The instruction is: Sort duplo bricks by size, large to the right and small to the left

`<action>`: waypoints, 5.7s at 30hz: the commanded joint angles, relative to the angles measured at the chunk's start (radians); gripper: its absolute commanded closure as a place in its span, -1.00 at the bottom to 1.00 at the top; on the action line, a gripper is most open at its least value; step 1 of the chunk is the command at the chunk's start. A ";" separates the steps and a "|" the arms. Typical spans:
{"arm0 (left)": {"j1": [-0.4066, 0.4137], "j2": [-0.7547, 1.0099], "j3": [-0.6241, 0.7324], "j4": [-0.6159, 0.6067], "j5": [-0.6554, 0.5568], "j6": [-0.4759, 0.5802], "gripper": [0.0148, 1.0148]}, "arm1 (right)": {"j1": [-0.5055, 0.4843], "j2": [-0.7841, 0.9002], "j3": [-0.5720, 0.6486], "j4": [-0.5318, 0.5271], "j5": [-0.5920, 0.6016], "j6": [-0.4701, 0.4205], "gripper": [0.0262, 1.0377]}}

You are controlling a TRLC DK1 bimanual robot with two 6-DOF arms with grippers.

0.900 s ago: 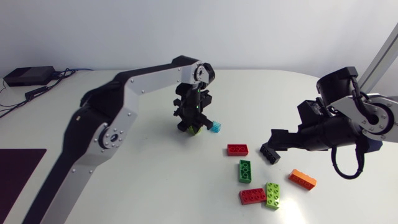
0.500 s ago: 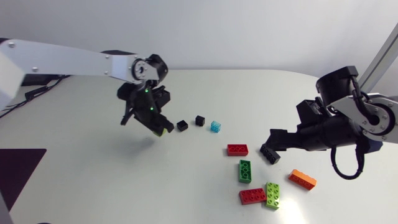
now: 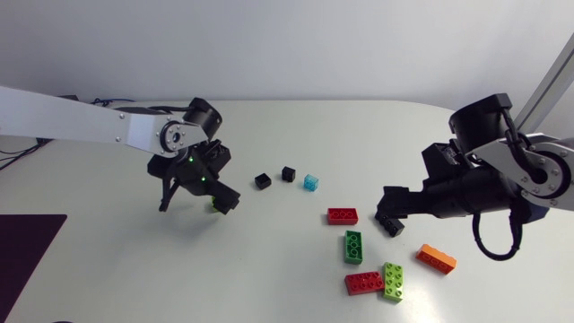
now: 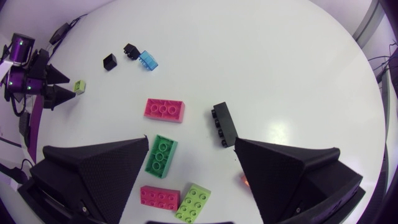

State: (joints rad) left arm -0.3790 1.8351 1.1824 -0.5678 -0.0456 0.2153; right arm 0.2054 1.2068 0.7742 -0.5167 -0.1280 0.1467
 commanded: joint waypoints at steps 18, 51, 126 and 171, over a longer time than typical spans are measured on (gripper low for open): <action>-0.066 0.415 0.562 -0.155 0.217 0.128 -0.90 | 0.042 0.040 0.027 -0.008 0.042 0.053 -0.92; -0.035 0.415 0.554 -0.251 0.161 0.167 0.25 | 0.063 0.039 0.027 -0.022 0.048 0.059 -0.92; 0.279 -0.367 -0.110 -0.168 0.164 0.277 -0.94 | 0.203 0.948 0.780 0.067 0.131 -0.116 0.96; 0.361 -0.436 -0.193 -0.145 0.201 0.318 -0.94 | 0.336 1.091 1.021 -0.198 0.051 -0.091 0.96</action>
State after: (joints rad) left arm -0.0269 1.4086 1.0115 -0.7177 0.1471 0.5056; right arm 0.5240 2.2673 1.7641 -0.6903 -0.0788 0.0547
